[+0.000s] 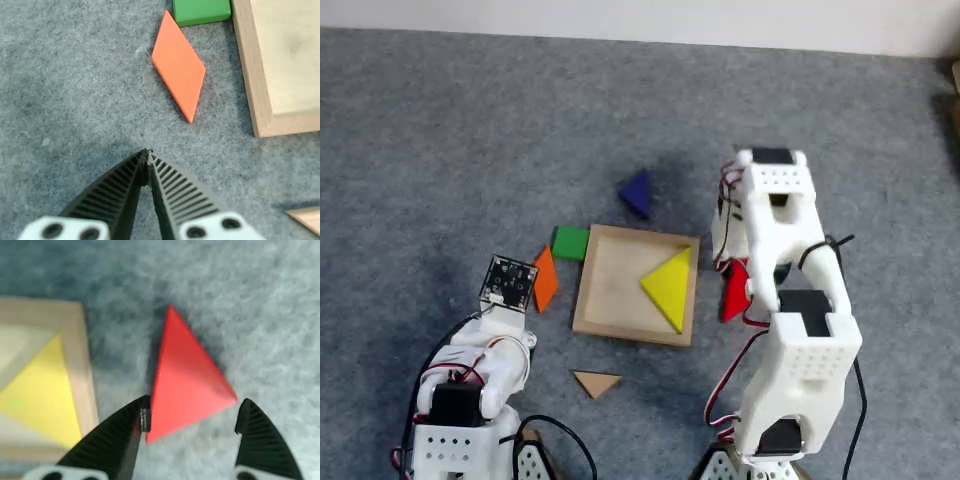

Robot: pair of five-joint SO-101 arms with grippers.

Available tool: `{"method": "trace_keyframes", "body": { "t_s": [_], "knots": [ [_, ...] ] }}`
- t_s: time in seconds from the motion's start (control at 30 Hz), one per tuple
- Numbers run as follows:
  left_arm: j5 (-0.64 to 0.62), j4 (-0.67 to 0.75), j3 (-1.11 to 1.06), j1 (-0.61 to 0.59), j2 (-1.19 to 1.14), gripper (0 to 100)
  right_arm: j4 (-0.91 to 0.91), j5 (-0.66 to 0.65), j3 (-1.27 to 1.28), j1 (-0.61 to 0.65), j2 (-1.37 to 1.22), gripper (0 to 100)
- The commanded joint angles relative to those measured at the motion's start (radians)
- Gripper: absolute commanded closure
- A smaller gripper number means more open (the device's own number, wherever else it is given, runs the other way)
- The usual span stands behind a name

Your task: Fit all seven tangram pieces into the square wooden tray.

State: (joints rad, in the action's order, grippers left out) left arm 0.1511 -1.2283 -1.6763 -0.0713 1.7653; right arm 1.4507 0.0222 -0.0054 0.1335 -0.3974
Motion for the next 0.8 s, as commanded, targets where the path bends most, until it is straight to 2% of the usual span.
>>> {"method": "trace_keyframes", "body": {
  "t_s": [0.0, 0.23, 0.37, 0.47, 0.77],
  "knots": [
    [0.008, -0.006, -0.021, -0.013, 0.053, 99, -0.139, 0.058, 0.058, 0.016, 0.064, 73.1],
    [0.008, -0.006, -0.021, -0.013, 0.053, 99, -0.260, 0.081, 0.211, 0.013, 0.062, 73.2],
    [0.008, -0.006, -0.021, -0.013, 0.053, 99, -0.265, 0.077, 0.219, 0.013, 0.065, 80.6],
    [0.008, -0.006, -0.021, -0.013, 0.053, 99, -0.255, 0.077, 0.216, 0.012, 0.071, 85.6],
    [0.008, -0.006, -0.021, -0.013, 0.053, 99, -0.102, 0.043, 0.148, 0.016, 0.168, 85.6]
  ]
}}
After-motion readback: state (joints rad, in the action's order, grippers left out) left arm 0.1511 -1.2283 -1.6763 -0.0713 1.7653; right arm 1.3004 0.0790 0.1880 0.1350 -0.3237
